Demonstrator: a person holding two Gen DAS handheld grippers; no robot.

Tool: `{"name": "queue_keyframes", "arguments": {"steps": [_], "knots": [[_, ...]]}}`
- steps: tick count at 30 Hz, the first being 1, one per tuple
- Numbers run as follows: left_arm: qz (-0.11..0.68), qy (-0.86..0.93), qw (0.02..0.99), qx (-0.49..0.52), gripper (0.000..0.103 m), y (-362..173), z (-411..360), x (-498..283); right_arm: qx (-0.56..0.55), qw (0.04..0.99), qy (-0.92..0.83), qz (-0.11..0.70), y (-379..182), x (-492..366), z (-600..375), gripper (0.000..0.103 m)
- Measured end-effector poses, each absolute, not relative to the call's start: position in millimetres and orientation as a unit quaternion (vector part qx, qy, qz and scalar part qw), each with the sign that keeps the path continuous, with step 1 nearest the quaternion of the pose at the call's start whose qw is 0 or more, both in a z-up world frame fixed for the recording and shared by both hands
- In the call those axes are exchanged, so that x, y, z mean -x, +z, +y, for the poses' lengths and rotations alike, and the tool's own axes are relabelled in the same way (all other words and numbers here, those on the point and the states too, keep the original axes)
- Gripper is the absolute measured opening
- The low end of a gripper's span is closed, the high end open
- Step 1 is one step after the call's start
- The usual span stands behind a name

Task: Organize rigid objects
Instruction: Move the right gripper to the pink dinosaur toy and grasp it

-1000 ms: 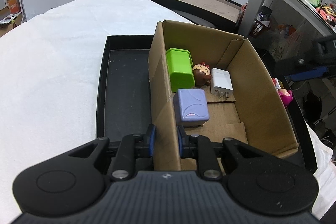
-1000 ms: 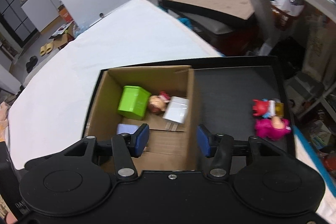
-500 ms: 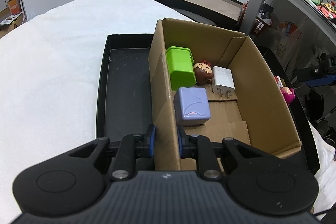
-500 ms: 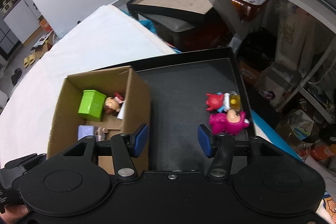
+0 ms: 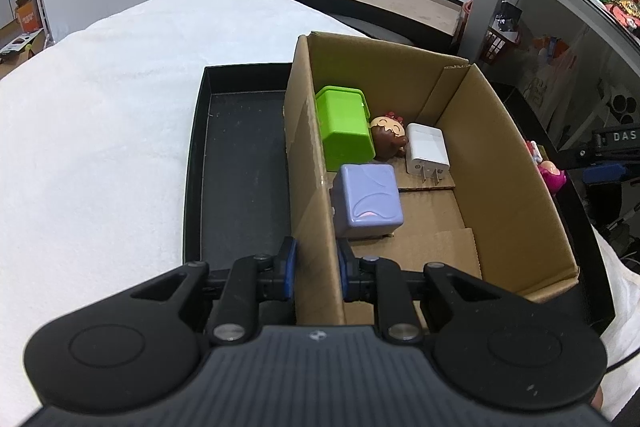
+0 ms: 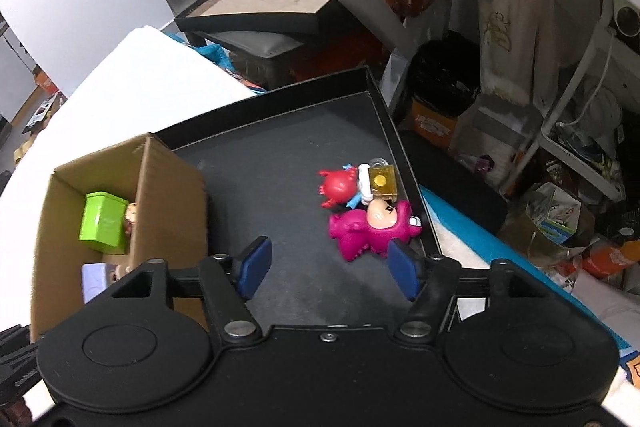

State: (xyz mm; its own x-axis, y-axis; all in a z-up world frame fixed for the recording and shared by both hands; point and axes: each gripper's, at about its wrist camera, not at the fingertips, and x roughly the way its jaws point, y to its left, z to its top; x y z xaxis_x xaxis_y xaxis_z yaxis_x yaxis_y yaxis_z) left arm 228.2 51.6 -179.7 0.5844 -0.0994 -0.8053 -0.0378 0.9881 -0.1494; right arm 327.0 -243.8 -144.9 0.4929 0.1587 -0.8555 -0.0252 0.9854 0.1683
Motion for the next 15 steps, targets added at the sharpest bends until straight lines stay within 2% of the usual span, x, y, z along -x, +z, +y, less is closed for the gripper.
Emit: {"name": "queue_keyframes", "arguments": {"steps": [5, 7, 15], "knots": [[0.460, -0.015, 0.885, 0.073, 0.019, -182, 51, -230, -0.065, 0.862, 0.048, 0.501, -154, -335, -245, 0.067], [0.461, -0.014, 0.884, 0.072, 0.019, -182, 50, -231, -0.042, 0.865, 0.050, 0.498, -157, -339, -242, 0.073], [0.466, -0.014, 0.882, 0.070, 0.019, -185, 50, -232, -0.010, 0.873, 0.047, 0.484, -169, -357, -240, 0.075]]}}
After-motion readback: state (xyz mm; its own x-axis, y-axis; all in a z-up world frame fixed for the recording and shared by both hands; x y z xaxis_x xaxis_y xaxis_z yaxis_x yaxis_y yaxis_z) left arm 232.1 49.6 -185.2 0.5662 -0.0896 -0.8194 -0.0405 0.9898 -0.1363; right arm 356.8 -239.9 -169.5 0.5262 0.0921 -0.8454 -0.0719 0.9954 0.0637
